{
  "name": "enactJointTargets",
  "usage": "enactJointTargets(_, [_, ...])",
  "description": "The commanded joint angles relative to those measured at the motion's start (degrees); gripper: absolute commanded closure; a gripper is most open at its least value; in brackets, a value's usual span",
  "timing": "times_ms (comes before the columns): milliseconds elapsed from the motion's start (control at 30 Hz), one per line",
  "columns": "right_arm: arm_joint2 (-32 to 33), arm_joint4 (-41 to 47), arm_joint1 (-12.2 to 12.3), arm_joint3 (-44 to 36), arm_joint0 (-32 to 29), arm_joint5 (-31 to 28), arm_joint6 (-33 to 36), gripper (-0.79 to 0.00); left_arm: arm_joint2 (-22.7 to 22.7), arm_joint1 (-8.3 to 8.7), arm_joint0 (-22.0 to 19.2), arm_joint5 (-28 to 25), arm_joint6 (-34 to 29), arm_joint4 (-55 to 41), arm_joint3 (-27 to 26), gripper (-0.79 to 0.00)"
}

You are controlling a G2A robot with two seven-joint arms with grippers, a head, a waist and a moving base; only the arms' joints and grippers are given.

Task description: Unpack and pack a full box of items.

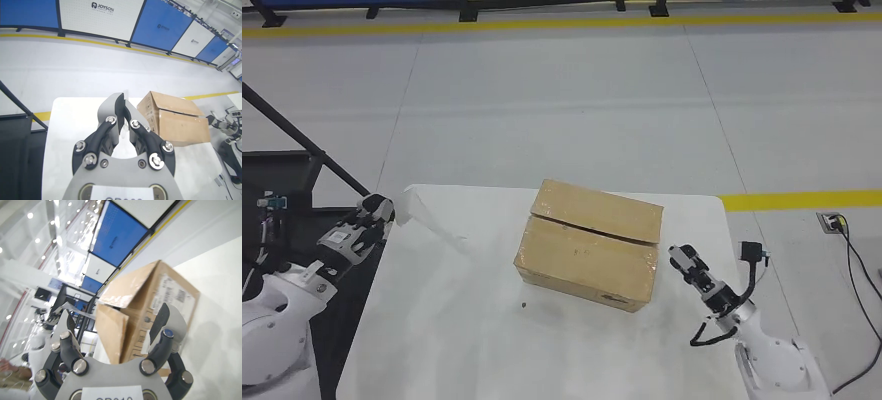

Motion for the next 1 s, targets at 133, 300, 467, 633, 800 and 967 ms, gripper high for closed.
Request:
enactJointTargets(133, [0.6,0.9,0.2,0.3,0.1,-1.0,2.6,-0.785,0.1,-0.02,0.0,0.2,0.7,1.2,0.0,0.000])
enactJointTargets(300, [0.6,0.9,0.2,0.3,0.1,-1.0,2.6,-0.785,0.1,-0.02,0.0,0.2,0.7,1.2,0.0,0.000])
enactJointTargets(467, [0.6,1.0,0.2,0.2,0.1,-1.0,2.4,-0.785,0.2,-0.02,0.1,0.3,1.0,1.1,0.0,0.000])
enactJointTargets(633, [-0.3,0.9,0.5,-1.2,-0.6,-0.2,2.2,-0.785,1.5,0.38,-1.1,0.8,0.9,-4.2,1.4,0.000])
enactJointTargets(800, [-0.7,3.6,0.8,-1.0,-0.4,-0.3,3.8,-0.785,1.2,0.81,-2.4,0.6,-0.3,-6.9,1.7,0.000])
enactJointTargets(967, [-1.4,5.1,1.2,1.9,2.6,-0.4,5.4,-0.785,1.2,0.81,-2.4,0.6,-0.3,-6.9,1.7,0.000])
